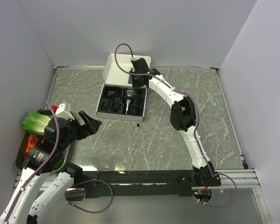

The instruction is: Sort the hair-cutting tools

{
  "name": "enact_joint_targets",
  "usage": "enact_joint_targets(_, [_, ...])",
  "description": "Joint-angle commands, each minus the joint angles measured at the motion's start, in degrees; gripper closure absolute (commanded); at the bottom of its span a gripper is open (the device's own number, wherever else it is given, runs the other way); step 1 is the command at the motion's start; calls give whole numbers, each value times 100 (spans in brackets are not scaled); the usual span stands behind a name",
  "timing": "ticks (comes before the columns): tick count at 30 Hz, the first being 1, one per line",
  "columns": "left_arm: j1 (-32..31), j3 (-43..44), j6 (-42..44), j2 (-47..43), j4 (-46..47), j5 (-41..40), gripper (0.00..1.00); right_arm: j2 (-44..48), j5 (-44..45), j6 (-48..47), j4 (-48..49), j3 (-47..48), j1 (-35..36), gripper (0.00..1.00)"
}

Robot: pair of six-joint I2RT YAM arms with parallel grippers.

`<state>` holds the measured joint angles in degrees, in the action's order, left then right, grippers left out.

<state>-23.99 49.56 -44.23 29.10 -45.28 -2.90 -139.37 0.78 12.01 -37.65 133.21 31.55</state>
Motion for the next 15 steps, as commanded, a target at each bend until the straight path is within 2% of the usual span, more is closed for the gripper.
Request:
enact_joint_targets(1, [-9, 238, 2, 34, 124, -80, 3, -195, -51, 231, 170, 337, -96, 100])
enact_joint_targets(15, [-9, 89, -25, -10, 195, -27, 3, -398, -51, 434, -199, 382, -228, 100])
